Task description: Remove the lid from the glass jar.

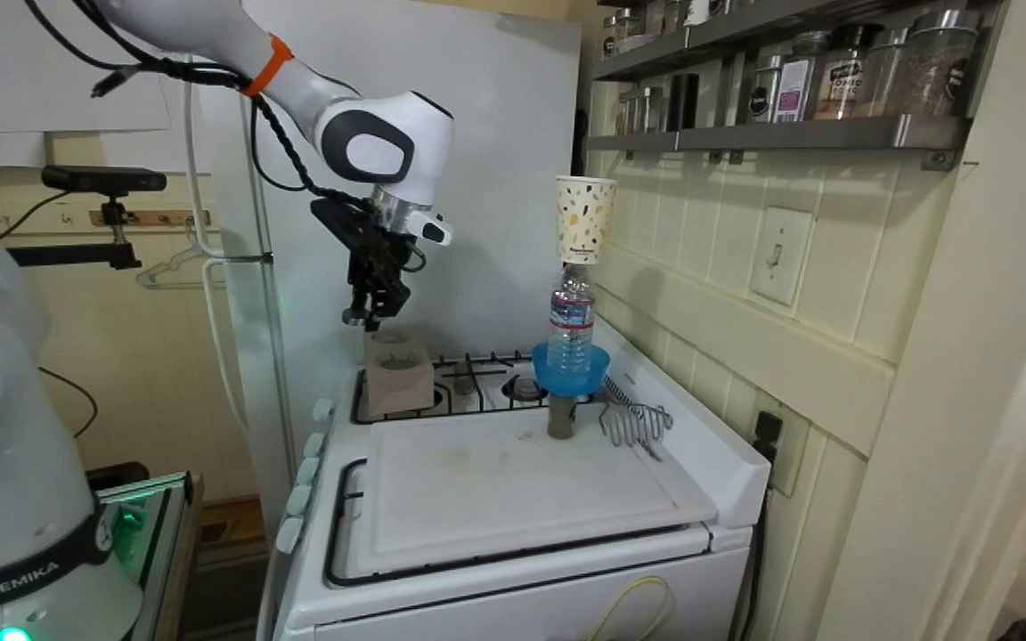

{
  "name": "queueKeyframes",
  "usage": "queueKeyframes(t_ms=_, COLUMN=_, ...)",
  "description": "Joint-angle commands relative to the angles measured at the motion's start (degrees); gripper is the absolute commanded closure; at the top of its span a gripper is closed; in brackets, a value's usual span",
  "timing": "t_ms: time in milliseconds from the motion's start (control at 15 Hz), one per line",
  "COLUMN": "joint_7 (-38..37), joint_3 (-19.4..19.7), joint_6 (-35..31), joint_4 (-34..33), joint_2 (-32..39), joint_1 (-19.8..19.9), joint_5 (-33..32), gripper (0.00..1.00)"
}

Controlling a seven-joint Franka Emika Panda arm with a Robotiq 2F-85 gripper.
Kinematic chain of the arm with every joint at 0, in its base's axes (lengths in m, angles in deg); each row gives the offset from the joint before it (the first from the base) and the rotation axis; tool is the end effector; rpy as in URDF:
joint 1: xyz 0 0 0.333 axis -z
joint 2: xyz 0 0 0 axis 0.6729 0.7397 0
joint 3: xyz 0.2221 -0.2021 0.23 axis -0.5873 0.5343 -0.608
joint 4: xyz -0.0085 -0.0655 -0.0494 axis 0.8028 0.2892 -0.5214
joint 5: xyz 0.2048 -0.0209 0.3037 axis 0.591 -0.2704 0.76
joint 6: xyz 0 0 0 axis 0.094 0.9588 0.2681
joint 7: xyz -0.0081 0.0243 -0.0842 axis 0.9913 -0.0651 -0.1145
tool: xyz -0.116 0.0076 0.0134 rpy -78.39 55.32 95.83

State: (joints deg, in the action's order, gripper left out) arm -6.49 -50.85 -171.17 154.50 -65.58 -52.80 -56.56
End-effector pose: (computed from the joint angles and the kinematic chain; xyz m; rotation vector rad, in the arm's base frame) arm 0.3680 0.1682 0.4582 -2.8011 -0.5371 0.3182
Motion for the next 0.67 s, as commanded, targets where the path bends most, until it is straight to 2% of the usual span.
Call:
queueKeyframes(t_ms=0, joint_7=-8.8, joint_3=-1.8, joint_6=-1.2, joint_4=6.7, joint_2=-8.9, joint_1=-0.7, joint_5=-4.4, gripper=0.76)
queueKeyframes(t_ms=133, joint_7=-6.9, joint_3=-0.9, joint_6=-0.1, joint_4=8.7, joint_2=-12.0, joint_1=-1.2, joint_5=-4.0, gripper=0.76)
queueKeyframes(t_ms=267, joint_7=-4.2, joint_3=-0.1, joint_6=0.1, joint_4=10.9, joint_2=-15.2, joint_1=-0.8, joint_5=-7.4, gripper=0.76)
queueKeyframes(t_ms=467, joint_7=-4.4, joint_3=2.7, joint_6=-1.7, joint_4=13.5, joint_2=-18.8, joint_1=0.5, joint_5=-8.4, gripper=0.76)
queueKeyframes(t_ms=533, joint_7=-5.4, joint_3=3.2, joint_6=-3.3, joint_4=13.6, joint_2=-18.9, joint_1=0.6, joint_5=-7.4, gripper=0.76)
queueKeyframes(t_ms=600, joint_7=-5.3, joint_3=2.9, joint_6=-0.8, joint_4=10.9, joint_2=-15.8, joint_1=-0.3, joint_5=-7.7, gripper=0.76)
